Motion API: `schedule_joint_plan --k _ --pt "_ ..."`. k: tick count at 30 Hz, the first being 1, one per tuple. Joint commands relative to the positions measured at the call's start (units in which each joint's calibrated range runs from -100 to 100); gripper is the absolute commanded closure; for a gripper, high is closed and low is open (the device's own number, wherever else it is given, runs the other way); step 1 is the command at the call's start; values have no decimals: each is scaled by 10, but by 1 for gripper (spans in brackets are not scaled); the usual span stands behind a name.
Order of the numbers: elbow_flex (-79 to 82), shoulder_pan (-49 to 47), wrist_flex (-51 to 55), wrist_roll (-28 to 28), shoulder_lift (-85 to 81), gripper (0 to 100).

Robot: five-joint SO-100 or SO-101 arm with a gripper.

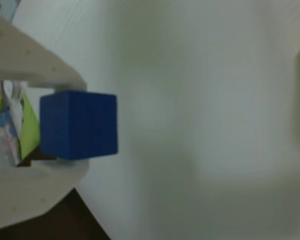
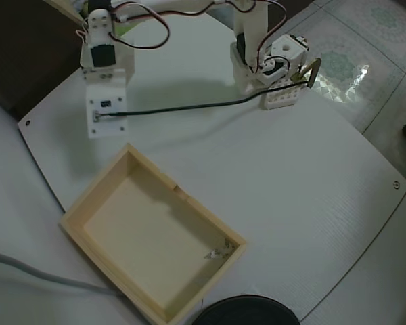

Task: Pick up the small blue cube and put it into the box

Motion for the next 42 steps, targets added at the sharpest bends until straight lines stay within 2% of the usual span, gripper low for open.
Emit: schedule_joint_plan --k 1,13,22,30,42 --pt "-22 -25 20 4 -38 89" --pt "-22 -145 70 7 -97 89" --pt "-24 -219 56 42 -88 89" --pt "-17 -284 17 87 -87 89" --pt "92 -303 -124 89 -89 89"
